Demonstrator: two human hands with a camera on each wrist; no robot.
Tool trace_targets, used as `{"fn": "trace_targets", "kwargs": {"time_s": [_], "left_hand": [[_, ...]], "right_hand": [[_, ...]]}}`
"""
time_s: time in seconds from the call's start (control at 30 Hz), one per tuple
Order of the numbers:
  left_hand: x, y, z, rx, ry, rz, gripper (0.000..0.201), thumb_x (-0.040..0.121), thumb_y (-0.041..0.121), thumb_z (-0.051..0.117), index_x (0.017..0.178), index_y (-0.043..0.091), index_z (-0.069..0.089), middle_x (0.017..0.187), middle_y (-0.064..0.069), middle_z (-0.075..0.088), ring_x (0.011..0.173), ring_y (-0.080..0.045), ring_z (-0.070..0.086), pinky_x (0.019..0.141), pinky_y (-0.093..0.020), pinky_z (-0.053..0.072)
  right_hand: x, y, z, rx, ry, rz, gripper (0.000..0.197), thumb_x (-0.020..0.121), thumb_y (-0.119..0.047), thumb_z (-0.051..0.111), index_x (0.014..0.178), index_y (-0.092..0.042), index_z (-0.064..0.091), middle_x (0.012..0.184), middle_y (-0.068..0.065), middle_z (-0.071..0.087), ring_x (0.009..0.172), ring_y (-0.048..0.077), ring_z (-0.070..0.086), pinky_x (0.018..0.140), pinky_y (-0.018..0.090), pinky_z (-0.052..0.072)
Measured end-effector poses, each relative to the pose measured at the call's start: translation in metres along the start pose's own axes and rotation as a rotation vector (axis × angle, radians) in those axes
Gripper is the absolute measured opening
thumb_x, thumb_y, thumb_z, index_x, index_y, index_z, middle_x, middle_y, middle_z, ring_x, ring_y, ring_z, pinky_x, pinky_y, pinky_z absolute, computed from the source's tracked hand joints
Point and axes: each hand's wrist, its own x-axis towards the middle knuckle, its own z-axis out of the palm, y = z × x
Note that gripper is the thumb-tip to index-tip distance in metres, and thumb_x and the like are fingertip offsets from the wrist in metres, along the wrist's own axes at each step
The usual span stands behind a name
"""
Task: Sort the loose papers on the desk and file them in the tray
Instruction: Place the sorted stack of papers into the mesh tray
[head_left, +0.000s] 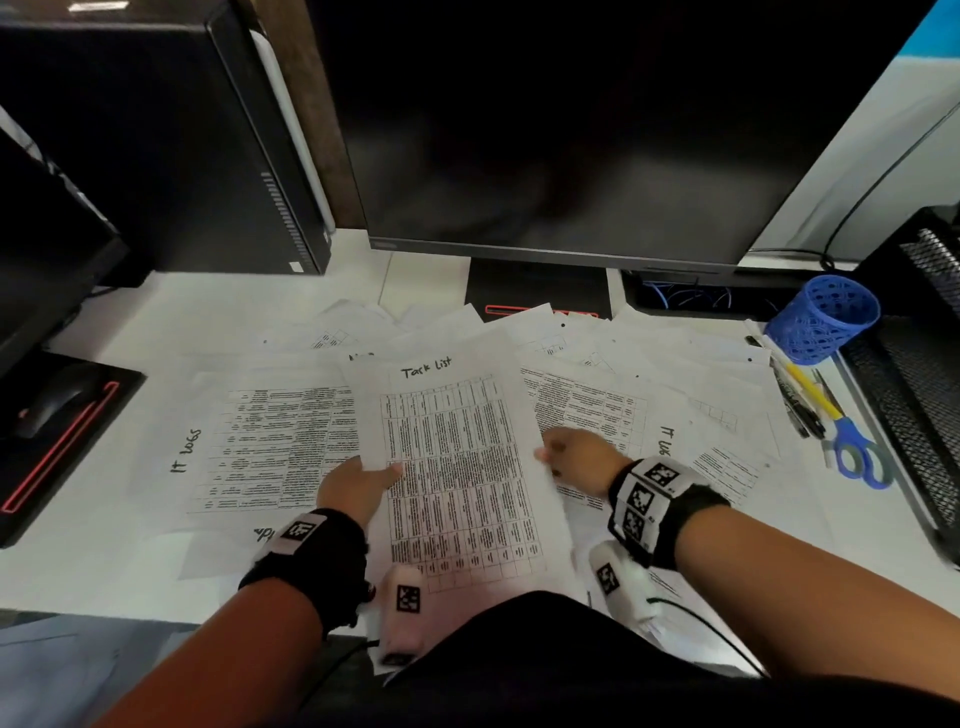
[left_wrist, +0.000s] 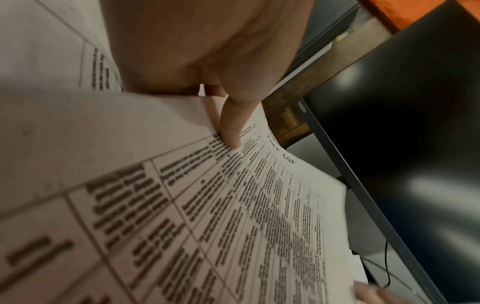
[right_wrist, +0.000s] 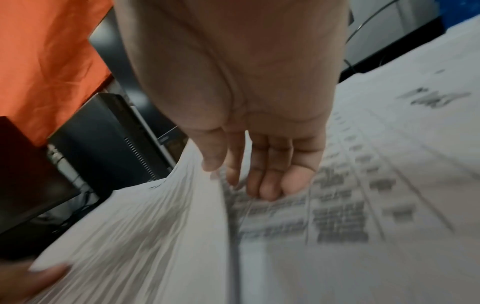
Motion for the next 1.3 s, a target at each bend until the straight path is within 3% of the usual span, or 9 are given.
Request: {"fn": "trace_targets", "kwargs": {"time_s": [0.1, 0.2, 0.43, 0.7, 0.8, 0.87, 0.93, 1.03, 1.3], "left_hand": [[-0.011, 0.005, -0.002, 0.054, 0.027, 0.059, 0.042, 0.085, 0.029, 0.069, 0.12, 0.01, 0.06, 0.119, -0.006, 0.064, 0.109, -0.027, 0.058, 0.096, -0.038, 0.045], [-0.014, 0.006, -0.001, 0.061, 0.02, 0.109, 0.025, 0.088, 0.02, 0.065, 0.112, 0.015, 0.062, 0.107, -0.004, 0.067, 0.101, -0.025, 0.06, 0.091, -0.037, 0.047], [-0.016, 0.007, -0.008, 0.064, -0.048, 0.179, 0.024, 0.089, 0.014, 0.06, 0.113, 0.016, 0.056, 0.105, -0.001, 0.063, 0.101, -0.022, 0.058, 0.087, -0.037, 0.045], [-0.016, 0.013, -0.016, 0.075, -0.121, 0.179, 0.033, 0.09, 0.014, 0.059, 0.123, 0.017, 0.054, 0.11, 0.005, 0.059, 0.107, -0.018, 0.052, 0.094, -0.035, 0.038], [-0.017, 0.015, -0.017, 0.075, -0.133, 0.207, 0.033, 0.091, 0.016, 0.059, 0.124, 0.015, 0.055, 0.115, 0.004, 0.061, 0.11, -0.017, 0.054, 0.095, -0.034, 0.038], [-0.017, 0.016, -0.018, 0.056, -0.123, 0.208, 0.03, 0.091, 0.016, 0.059, 0.121, 0.015, 0.055, 0.114, 0.005, 0.061, 0.108, -0.017, 0.055, 0.092, -0.031, 0.039], [-0.016, 0.013, -0.02, 0.039, -0.115, 0.211, 0.033, 0.09, 0.017, 0.06, 0.123, 0.015, 0.055, 0.115, 0.004, 0.064, 0.107, -0.017, 0.057, 0.088, -0.028, 0.041], [-0.011, 0.008, -0.024, 0.015, -0.095, 0.206, 0.032, 0.089, 0.018, 0.062, 0.121, 0.017, 0.056, 0.11, 0.003, 0.065, 0.106, -0.019, 0.059, 0.083, -0.031, 0.044], [-0.017, 0.021, -0.021, -0.182, -0.166, 0.218, 0.044, 0.09, 0.018, 0.062, 0.131, 0.025, 0.051, 0.126, 0.007, 0.06, 0.119, -0.018, 0.054, 0.105, -0.043, 0.038]], "right_hand": [[0.018, 0.011, -0.038, -0.057, 0.152, 0.072, 0.032, 0.098, -0.019, 0.044, 0.127, -0.01, 0.055, 0.124, 0.005, 0.056, 0.114, 0.024, 0.053, 0.097, 0.033, 0.04], [0.027, 0.018, -0.07, -0.169, 0.258, 0.121, 0.037, 0.097, -0.017, 0.039, 0.13, -0.006, 0.05, 0.134, 0.016, 0.052, 0.12, 0.033, 0.052, 0.101, 0.038, 0.042], [0.05, 0.033, -0.083, -0.291, 0.183, 0.059, 0.083, 0.081, -0.038, 0.069, 0.149, -0.032, 0.021, 0.153, 0.0, 0.032, 0.138, 0.026, 0.033, 0.112, 0.05, 0.027], [0.067, 0.009, -0.081, -0.54, 0.205, -0.098, 0.095, 0.073, -0.051, 0.072, 0.148, -0.038, 0.015, 0.158, -0.007, 0.015, 0.146, 0.022, 0.013, 0.114, 0.057, 0.013], [0.065, -0.002, -0.085, -0.627, 0.114, -0.118, 0.042, 0.088, -0.04, 0.058, 0.128, -0.028, 0.05, 0.139, -0.003, 0.048, 0.136, 0.022, 0.033, 0.114, 0.058, -0.003], [0.061, -0.005, -0.089, -0.547, 0.064, -0.15, 0.007, 0.092, -0.024, 0.053, 0.087, -0.027, 0.057, 0.097, -0.005, 0.061, 0.105, 0.022, 0.052, 0.111, 0.044, 0.02], [0.058, -0.004, -0.093, -0.449, 0.057, -0.154, 0.008, 0.091, -0.015, 0.056, 0.087, -0.021, 0.058, 0.092, -0.001, 0.059, 0.096, 0.022, 0.051, 0.089, 0.028, 0.034], [0.053, 0.007, -0.102, -0.289, 0.175, -0.124, 0.012, 0.09, -0.015, 0.061, 0.102, -0.012, 0.062, 0.1, 0.005, 0.059, 0.096, 0.024, 0.053, 0.082, 0.025, 0.035], [0.03, 0.035, -0.11, 0.32, 0.326, -0.032, 0.027, 0.086, -0.013, 0.066, 0.065, -0.021, 0.052, 0.063, -0.003, 0.05, 0.056, 0.01, 0.041, 0.058, 0.02, 0.035]]}}
